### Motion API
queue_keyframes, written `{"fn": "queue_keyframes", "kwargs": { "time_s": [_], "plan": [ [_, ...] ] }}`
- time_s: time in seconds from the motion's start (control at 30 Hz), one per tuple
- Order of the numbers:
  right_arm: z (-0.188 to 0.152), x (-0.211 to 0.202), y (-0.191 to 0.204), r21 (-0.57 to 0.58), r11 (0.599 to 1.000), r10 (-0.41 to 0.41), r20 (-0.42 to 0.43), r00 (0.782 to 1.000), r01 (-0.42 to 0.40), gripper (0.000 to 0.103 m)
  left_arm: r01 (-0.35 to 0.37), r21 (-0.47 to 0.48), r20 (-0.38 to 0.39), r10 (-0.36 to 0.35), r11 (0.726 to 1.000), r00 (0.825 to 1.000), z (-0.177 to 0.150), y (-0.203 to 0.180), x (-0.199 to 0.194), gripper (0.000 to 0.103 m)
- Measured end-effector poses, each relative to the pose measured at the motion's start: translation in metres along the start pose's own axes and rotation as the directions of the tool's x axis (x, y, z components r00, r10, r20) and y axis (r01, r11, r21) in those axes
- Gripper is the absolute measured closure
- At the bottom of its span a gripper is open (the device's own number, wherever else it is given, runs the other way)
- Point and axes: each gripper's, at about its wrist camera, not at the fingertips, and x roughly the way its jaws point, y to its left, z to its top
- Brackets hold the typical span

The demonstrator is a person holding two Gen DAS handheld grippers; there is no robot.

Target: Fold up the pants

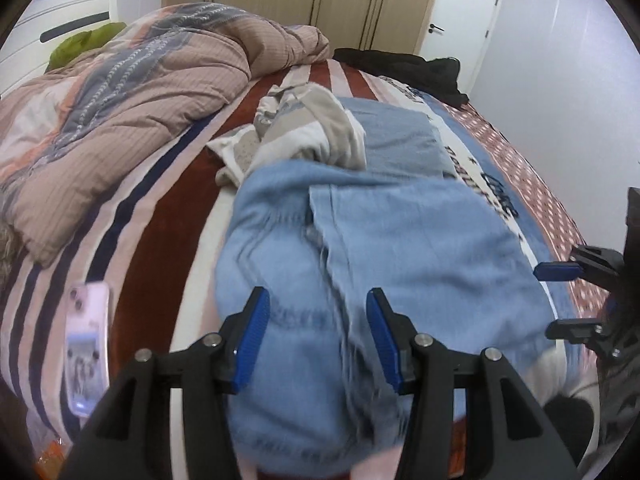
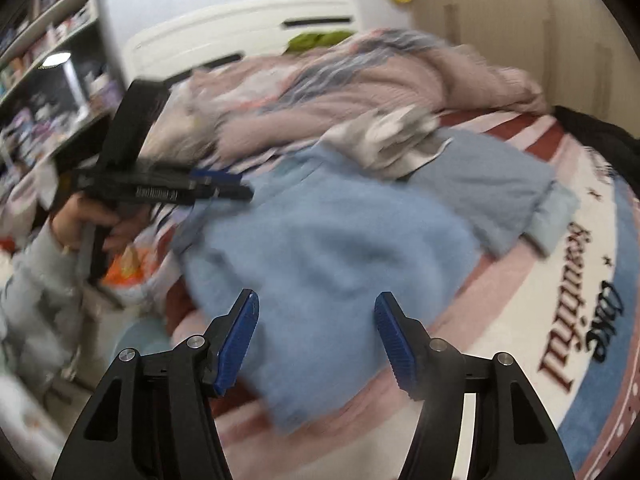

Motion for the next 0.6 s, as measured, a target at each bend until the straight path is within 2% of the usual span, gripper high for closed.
{"fn": "queue_keyframes", "kwargs": {
  "time_s": [0.1, 0.2, 0.37, 0.6],
  "plan": [
    [-0.013, 0.011, 0.009, -0.049, 0.998, -0.041, -0.045, 0.998, 0.039, 0.046, 0.005, -0.011, -0.024, -0.005, 1.000, 1.000, -0.011, 0.005, 0.005, 0.057],
    [-0.021, 0.030, 0.001, 0.001, 0.999, -0.042, -0.086, 0.995, 0.042, 0.046, 0.015, -0.043, -0.039, -0.016, 0.999, 0.999, -0.015, 0.010, 0.014, 0.056],
    [-0.022, 0.032, 0.000, 0.007, 0.999, -0.048, -0.079, 0.996, 0.049, 0.046, -0.005, -0.044, -0.038, 0.004, 0.999, 0.999, -0.013, 0.005, 0.010, 0.056],
    [-0.022, 0.002, 0.004, 0.002, 0.997, -0.080, -0.039, 0.996, 0.080, 0.046, -0.004, -0.028, 0.019, 0.004, 1.000, 1.000, -0.009, -0.021, -0.030, 0.053]
  ]
}}
